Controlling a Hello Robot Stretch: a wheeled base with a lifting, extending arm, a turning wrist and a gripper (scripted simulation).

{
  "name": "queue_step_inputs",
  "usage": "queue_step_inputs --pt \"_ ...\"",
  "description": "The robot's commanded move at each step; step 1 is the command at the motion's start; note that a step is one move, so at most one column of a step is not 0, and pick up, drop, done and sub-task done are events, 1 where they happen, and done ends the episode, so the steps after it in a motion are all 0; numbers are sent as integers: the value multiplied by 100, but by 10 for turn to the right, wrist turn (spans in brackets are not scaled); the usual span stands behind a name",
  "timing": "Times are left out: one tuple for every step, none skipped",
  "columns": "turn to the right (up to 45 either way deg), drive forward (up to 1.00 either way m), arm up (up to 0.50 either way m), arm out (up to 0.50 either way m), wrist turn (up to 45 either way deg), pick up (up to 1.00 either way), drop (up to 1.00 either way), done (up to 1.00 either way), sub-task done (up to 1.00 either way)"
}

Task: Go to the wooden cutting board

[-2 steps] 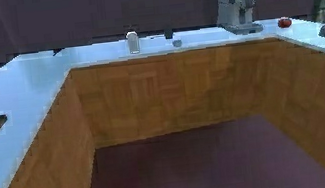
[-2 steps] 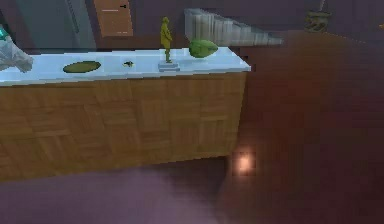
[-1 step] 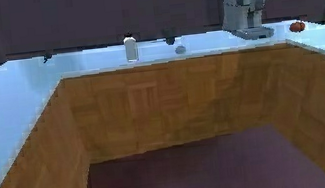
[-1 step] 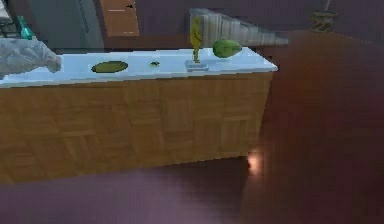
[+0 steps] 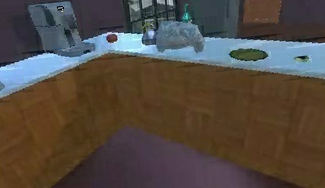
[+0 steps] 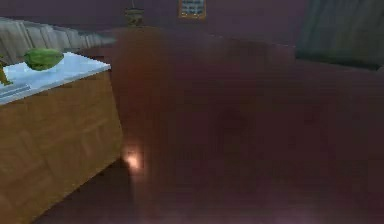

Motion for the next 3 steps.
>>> queue_step_inputs --pt "330 0 0 0 0 0 0 0 0" --pt "0 5 0 0 0 0 0 0 0" --pt "450 0 0 0 0 0 0 0 0"
